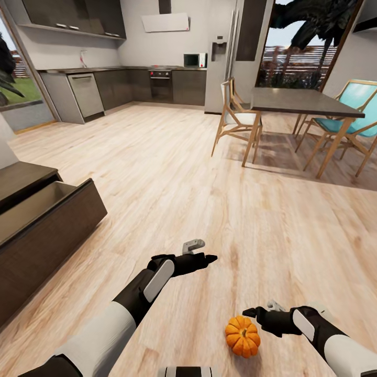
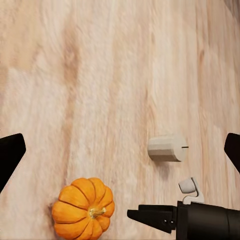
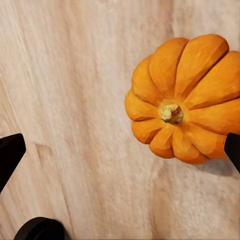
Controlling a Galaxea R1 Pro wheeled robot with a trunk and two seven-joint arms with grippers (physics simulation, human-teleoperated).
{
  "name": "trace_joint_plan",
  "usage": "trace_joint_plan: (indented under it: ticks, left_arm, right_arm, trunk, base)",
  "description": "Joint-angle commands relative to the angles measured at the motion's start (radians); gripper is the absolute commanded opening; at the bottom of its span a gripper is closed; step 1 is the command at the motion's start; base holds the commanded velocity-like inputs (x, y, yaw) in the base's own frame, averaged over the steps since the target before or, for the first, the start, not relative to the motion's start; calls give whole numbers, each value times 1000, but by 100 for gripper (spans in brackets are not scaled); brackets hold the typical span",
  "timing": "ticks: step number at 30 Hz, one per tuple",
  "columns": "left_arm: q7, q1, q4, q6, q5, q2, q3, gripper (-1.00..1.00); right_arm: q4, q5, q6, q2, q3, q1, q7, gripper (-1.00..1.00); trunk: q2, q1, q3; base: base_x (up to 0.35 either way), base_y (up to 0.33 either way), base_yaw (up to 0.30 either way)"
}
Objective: Place each of the two pumpkins and all three candles from the living room inside a cabinet in the living room (use any cabinet), then make sure every cabinet is closed, and position the cauldron so it is next to a table in the living room.
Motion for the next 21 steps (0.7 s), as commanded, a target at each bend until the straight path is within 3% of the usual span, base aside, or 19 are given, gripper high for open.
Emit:
trace_joint_plan:
  ticks: [1,10,21]
  left_arm:
    - [-2,-1,0,3,0,0,0,100]
    - [-3,-1,0,3,0,0,0,100]
    - [-3,-1,0,4,0,0,0,100]
  right_arm:
    - [-1,-3,3,-1,5,0,2,100]
    - [-1,-3,3,-1,5,0,1,100]
    - [-1,-3,3,-1,5,0,1,100]
  trunk:
    - [0,0,-1]
    - [0,0,-1]
    - [-3,5,-43]
  base:
    - [92,5,0]
    - [17,1,0]
    - [0,0,0]
